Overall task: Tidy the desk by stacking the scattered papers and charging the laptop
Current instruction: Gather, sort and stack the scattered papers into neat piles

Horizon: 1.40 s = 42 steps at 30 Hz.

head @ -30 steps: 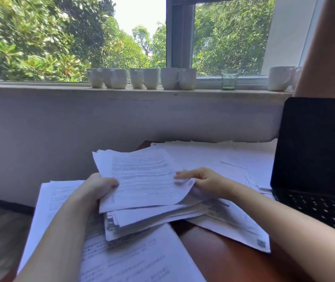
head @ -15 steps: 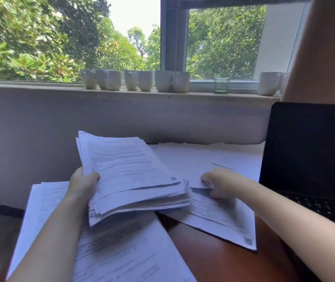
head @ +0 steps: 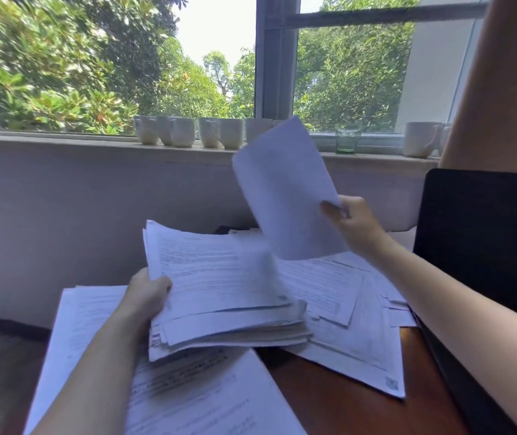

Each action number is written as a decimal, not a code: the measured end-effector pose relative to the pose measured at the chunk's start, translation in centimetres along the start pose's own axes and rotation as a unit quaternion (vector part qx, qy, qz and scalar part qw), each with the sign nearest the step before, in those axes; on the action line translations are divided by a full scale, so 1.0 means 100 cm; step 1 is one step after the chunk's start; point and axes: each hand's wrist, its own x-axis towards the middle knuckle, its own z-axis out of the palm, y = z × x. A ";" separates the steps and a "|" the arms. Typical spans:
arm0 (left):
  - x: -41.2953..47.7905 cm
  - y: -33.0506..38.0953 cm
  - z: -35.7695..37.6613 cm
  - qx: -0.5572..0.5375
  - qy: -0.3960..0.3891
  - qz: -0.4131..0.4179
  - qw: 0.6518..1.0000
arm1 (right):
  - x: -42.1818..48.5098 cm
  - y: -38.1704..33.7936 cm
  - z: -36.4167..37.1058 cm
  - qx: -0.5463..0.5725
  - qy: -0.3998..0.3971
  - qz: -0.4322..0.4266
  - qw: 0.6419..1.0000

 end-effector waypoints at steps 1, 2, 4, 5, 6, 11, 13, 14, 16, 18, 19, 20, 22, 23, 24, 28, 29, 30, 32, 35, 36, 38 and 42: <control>0.000 0.000 -0.001 0.006 -0.006 -0.004 1.000 | 0.001 -0.007 0.002 0.023 0.009 -0.015 1.000; 0.000 0.000 -0.001 0.008 -0.008 -0.005 1.000 | 0.000 -0.013 0.005 0.021 0.020 -0.034 0.999; 0.000 -0.001 -0.001 -0.010 -0.015 -0.026 0.999 | -0.007 -0.020 0.010 -0.065 0.031 -0.108 0.992; -0.001 -0.002 -0.001 -0.031 -0.018 -0.041 0.999 | -0.014 -0.022 0.014 -0.110 0.021 -0.153 0.982; -0.002 -0.002 -0.002 -0.062 -0.020 -0.053 0.996 | -0.022 -0.022 0.019 -0.146 -0.001 -0.189 0.971; -0.003 0.002 -0.004 -0.216 -0.109 -0.100 0.965 | -0.066 -0.013 0.057 -0.320 -0.114 -0.324 0.883; -0.004 0.005 -0.003 -0.215 -0.132 -0.095 0.963 | -0.079 -0.013 0.069 -0.366 -0.174 -0.335 0.851; -0.008 0.008 -0.002 -0.203 -0.142 -0.090 0.965 | -0.082 -0.014 0.073 -0.376 -0.215 -0.326 0.841; -0.004 0.006 -0.003 -0.192 -0.148 -0.091 0.966 | -0.083 -0.012 0.080 -0.397 -0.269 -0.284 0.830; -0.001 0.003 -0.007 -0.198 -0.136 -0.113 0.964 | -0.081 -0.010 0.082 -0.425 -0.291 -0.256 0.818; 0.001 0.001 -0.009 -0.192 -0.133 -0.124 0.964 | -0.080 -0.010 0.082 -0.434 -0.299 -0.250 0.812; 0.004 -0.001 -0.009 -0.176 -0.137 -0.129 0.966 | -0.080 -0.010 0.081 -0.434 -0.309 -0.242 0.811; 0.006 -0.003 -0.010 -0.133 -0.134 -0.141 0.972 | -0.078 -0.010 0.077 -0.392 -0.357 -0.182 0.828; 0.007 -0.005 -0.010 -0.109 -0.130 -0.140 0.975 | -0.077 -0.010 0.073 -0.350 -0.388 -0.128 0.843; 0.007 -0.005 -0.010 -0.087 -0.127 -0.137 0.979 | -0.075 -0.009 0.069 -0.296 -0.403 -0.073 0.863; 0.010 -0.009 -0.008 -0.041 -0.131 -0.089 0.987 | -0.062 0.007 0.041 -0.271 -0.336 0.042 0.901; 0.011 -0.010 -0.007 -0.037 -0.130 -0.072 0.988 | -0.062 0.011 0.033 -0.313 -0.334 0.061 0.887; 0.011 -0.011 -0.006 -0.033 -0.130 -0.055 0.989 | -0.062 0.012 0.024 -0.344 -0.348 0.084 0.868; 0.012 -0.009 -0.005 -0.018 -0.100 -0.024 0.994 | -0.066 0.011 0.012 -0.362 -0.393 0.129 0.835; 0.018 -0.006 -0.006 0.006 -0.005 0.002 1.000 | -0.074 0.005 0.006 -0.392 -0.415 0.134 0.810; 0.023 -0.009 -0.006 -0.005 0.019 0.001 1.000 | -0.075 0.005 0.007 -0.417 -0.401 0.116 0.807; 0.028 -0.011 -0.007 -0.035 0.059 -0.003 0.998 | -0.075 0.006 0.009 -0.466 -0.368 0.066 0.802; 0.029 -0.014 -0.007 -0.104 0.096 -0.024 0.990 | -0.072 0.017 0.009 -0.495 -0.360 0.016 0.790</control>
